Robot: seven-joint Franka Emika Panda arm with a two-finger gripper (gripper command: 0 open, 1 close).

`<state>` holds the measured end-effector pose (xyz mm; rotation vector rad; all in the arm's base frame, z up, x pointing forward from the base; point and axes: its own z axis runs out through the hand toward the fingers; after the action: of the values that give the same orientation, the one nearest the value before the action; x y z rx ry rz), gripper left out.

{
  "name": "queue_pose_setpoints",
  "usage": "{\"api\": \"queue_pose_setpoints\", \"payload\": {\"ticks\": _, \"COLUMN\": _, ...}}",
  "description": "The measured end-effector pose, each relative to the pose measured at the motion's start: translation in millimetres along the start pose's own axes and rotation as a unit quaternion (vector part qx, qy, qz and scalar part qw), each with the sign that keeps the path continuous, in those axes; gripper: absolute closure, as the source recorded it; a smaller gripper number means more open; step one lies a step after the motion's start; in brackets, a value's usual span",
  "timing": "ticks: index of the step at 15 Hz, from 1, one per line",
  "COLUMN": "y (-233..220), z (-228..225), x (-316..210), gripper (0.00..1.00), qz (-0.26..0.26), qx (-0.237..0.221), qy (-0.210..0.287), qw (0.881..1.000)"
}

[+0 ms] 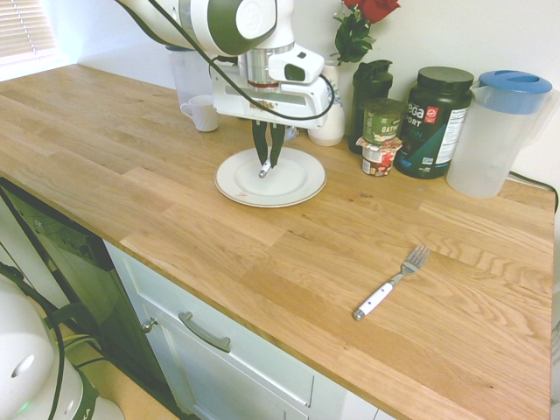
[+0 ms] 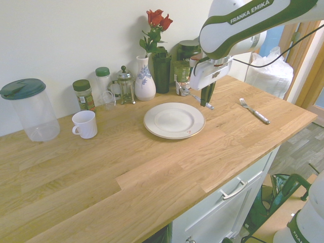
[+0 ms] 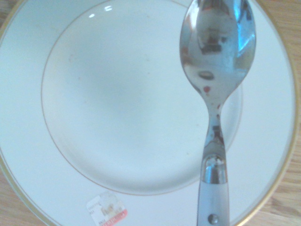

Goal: Put the spoon into the plate

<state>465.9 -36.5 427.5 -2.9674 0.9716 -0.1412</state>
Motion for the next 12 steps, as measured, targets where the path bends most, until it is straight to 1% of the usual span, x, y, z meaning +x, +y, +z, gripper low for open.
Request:
{"api": "queue_pose_setpoints", "payload": {"ticks": 4, "y": -24.7, "z": 34.0, "x": -2.7, "gripper": 1.0, "qz": -0.009, "qx": -0.001, "qy": -0.007, "qw": 1.0}}
{"api": "queue_pose_setpoints", "payload": {"ticks": 8, "y": -33.1, "z": 49.7, "x": 0.2, "gripper": 1.0, "qz": 0.004, "qx": -0.004, "qy": -0.011, "qw": 1.0}}
{"api": "queue_pose_setpoints", "payload": {"ticks": 9, "y": -34.8, "z": 52.4, "x": 0.5, "gripper": 0.0, "qz": 0.006, "qx": -0.005, "qy": -0.012, "qw": 1.0}}
{"api": "queue_pose_setpoints", "payload": {"ticks": 12, "y": -41.3, "z": 58.3, "x": 0.0, "gripper": 0.0, "qz": 0.009, "qx": -0.006, "qy": -0.015, "qw": 1.0}}
